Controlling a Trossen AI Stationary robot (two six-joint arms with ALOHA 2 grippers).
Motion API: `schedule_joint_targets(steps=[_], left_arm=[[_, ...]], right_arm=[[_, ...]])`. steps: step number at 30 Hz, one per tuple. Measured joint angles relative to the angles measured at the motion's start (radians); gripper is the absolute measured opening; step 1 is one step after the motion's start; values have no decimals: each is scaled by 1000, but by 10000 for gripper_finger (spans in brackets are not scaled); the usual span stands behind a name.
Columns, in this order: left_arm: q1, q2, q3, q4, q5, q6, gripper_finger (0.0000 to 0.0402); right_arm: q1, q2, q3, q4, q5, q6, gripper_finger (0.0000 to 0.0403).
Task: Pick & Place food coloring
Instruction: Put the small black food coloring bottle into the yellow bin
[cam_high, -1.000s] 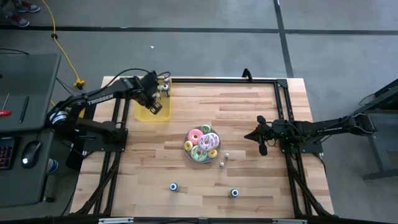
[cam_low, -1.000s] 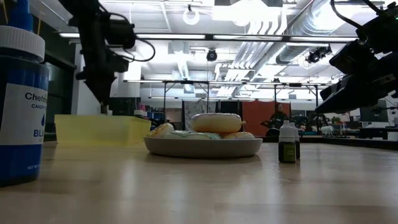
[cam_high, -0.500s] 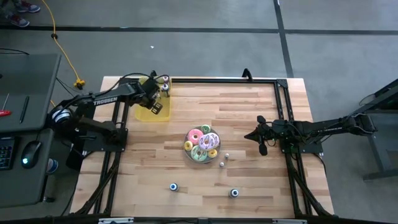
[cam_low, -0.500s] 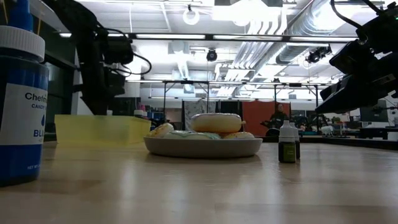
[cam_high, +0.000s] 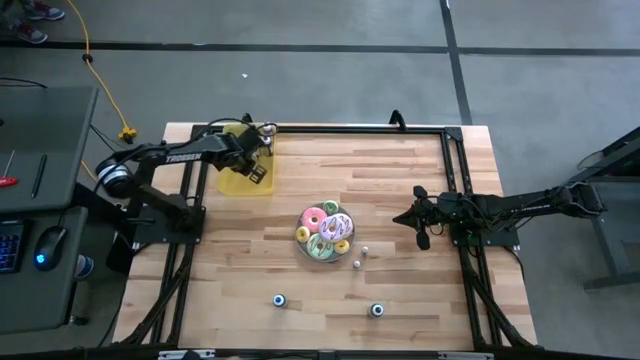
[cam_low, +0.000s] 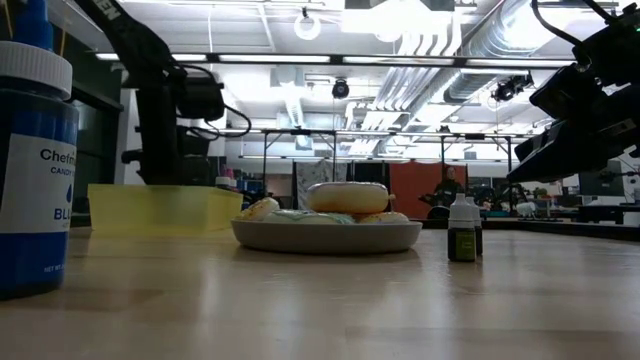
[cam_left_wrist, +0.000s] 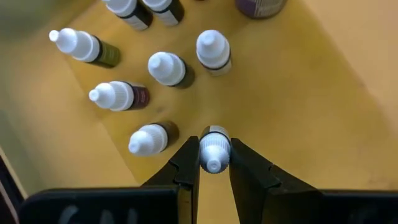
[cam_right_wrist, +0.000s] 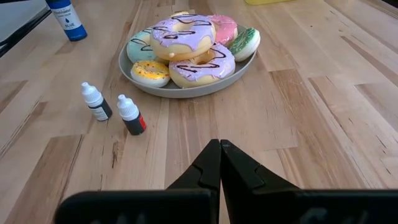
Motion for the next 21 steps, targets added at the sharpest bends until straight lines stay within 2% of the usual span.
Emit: schedule_joint_targets(steps=[12, 21], left_arm=[[0, 15, 0, 19, -10, -3, 61], [0, 15, 0, 20, -13, -3, 125]], right_arm=[[0, 0, 0, 0, 0, 0, 0], [0, 0, 0, 0, 0, 0, 0]])
